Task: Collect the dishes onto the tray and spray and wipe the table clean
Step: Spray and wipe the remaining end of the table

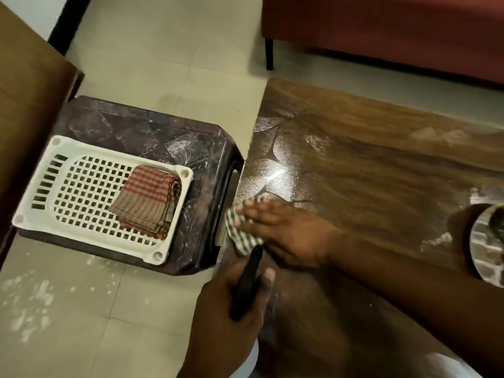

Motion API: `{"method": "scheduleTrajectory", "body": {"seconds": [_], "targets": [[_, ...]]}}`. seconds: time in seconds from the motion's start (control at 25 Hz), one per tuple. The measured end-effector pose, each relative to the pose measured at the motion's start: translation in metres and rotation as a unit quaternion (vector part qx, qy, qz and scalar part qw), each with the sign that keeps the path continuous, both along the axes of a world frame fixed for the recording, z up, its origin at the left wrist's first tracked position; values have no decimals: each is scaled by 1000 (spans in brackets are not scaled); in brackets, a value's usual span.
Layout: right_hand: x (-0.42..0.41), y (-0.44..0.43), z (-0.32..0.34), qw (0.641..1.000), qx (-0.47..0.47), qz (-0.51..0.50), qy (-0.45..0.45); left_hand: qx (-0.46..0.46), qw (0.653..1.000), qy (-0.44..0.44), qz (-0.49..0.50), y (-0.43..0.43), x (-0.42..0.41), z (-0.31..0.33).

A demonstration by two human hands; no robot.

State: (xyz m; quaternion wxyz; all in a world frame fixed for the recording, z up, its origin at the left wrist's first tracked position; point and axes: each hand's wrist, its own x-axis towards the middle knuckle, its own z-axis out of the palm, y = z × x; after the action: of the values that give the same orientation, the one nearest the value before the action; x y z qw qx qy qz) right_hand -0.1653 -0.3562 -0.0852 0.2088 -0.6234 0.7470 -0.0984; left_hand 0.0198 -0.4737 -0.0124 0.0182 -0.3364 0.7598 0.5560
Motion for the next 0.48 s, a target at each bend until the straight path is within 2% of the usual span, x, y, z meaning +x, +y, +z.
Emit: {"method": "scheduleTrajectory", "body": {"seconds": [0.04, 0.08, 0.12, 0.16, 0.2, 0.24, 0.28, 0.32, 0.36, 0.4, 0.44, 0.48], "targets": [[13, 27, 0, 998, 6, 56, 13, -7, 1000, 2, -26, 1, 2, 0], [15, 56, -1, 998, 11, 65, 15, -5, 999, 4, -53, 3, 4, 1], [13, 85, -4, 1000, 12, 20, 19, 5, 997, 5, -74, 5, 7, 0], [13, 115, -5, 997, 13, -72, 31, 18, 996, 6, -90, 8, 13, 1], [15, 142, -4, 978, 6, -204, 44, 33, 994, 4, -105, 13, 18, 3], [20, 161, -3, 935, -11, -352, 45, 45, 992, -3, -120, 17, 22, 4], [31, 170, -4, 866, -27, -498, 35, 53, 989, -14, -137, 22, 26, 5], [47, 167, -7, 790, -36, -612, 26, 57, 986, -23, -157, 27, 28, 6], [68, 160, -8, 743, -36, -669, 14, 59, 982, -28, -177, 32, 30, 6], [92, 153, -7, 750, -27, -661, 6, 59, 978, -32, -197, 37, 31, 5], [116, 152, -6, 808, -12, -589, 5, 53, 973, -38, -220, 40, 32, 5], [139, 158, -1, 881, 1, -474, 9, 42, 967, -45, -247, 45, 33, 5]]}}
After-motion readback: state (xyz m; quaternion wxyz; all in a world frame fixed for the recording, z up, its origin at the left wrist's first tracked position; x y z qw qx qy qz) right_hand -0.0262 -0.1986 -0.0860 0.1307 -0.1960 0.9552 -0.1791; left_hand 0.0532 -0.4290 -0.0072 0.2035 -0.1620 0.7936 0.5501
